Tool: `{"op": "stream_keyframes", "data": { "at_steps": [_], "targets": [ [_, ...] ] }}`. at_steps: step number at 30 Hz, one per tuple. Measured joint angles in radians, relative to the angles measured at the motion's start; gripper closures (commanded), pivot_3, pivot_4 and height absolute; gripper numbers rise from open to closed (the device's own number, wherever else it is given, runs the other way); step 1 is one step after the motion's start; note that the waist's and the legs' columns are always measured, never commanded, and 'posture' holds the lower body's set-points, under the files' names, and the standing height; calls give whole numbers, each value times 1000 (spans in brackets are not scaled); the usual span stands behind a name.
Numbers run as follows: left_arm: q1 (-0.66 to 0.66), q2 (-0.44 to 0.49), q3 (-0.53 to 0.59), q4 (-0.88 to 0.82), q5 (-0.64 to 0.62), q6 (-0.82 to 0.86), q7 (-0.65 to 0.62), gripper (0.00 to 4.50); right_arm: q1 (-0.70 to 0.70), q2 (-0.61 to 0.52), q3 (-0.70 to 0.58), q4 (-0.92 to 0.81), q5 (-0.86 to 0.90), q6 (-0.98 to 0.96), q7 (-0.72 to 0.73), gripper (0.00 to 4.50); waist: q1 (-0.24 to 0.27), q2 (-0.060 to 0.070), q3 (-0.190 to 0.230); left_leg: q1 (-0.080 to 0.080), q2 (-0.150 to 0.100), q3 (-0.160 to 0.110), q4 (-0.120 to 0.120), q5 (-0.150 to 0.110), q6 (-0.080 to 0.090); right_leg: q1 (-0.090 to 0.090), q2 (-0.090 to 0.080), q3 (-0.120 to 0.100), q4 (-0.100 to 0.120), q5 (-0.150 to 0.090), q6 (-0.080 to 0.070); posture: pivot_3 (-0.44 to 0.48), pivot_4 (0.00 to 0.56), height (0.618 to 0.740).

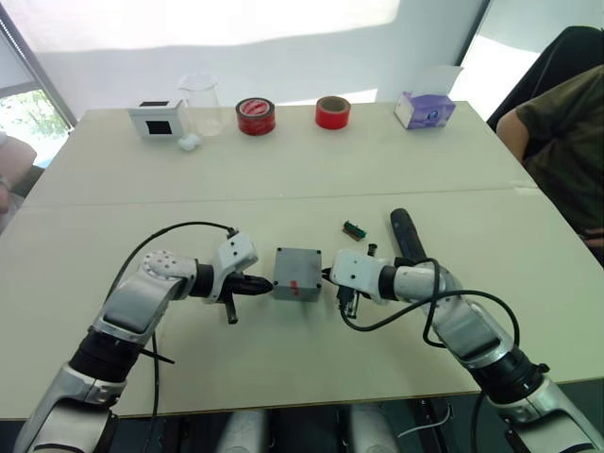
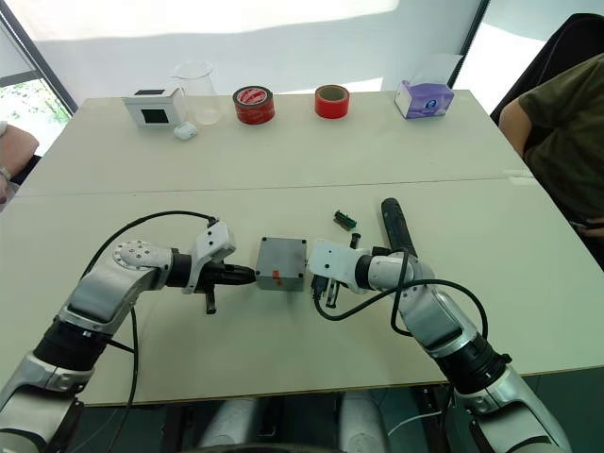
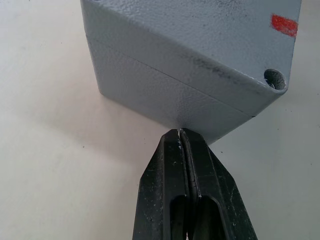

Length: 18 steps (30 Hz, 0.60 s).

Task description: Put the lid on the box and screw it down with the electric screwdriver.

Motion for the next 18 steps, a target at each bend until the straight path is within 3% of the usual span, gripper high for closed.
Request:
{"op": "stream_keyframes", "data": {
  "at_steps": [13, 16, 18],
  "targets": [
    [21, 60, 1, -6, -19, 0, -14, 4500, -12, 42, 3, 17, -2, -1, -12, 4423, -2, 1, 1, 0, 0, 0, -1, 0, 0, -1, 0, 0, 0, 0, 0, 0, 150, 740],
    [23, 78, 27, -5, -28, 2, -9, 4500, -11, 44, 3, 5, -2, 6, -12, 4423, -2, 1, 1, 0, 0, 0, -1, 0, 0, -1, 0, 0, 0, 0, 0, 0, 150, 740],
    [39, 89, 101, -7, -73, 38, 5, 4500, 10, 33, 0, -44, -1, 17, -11, 4423, -2, 1, 1, 0, 0, 0, -1, 0, 0, -1, 0, 0, 0, 0, 0, 0, 150, 740]
  ]
}}
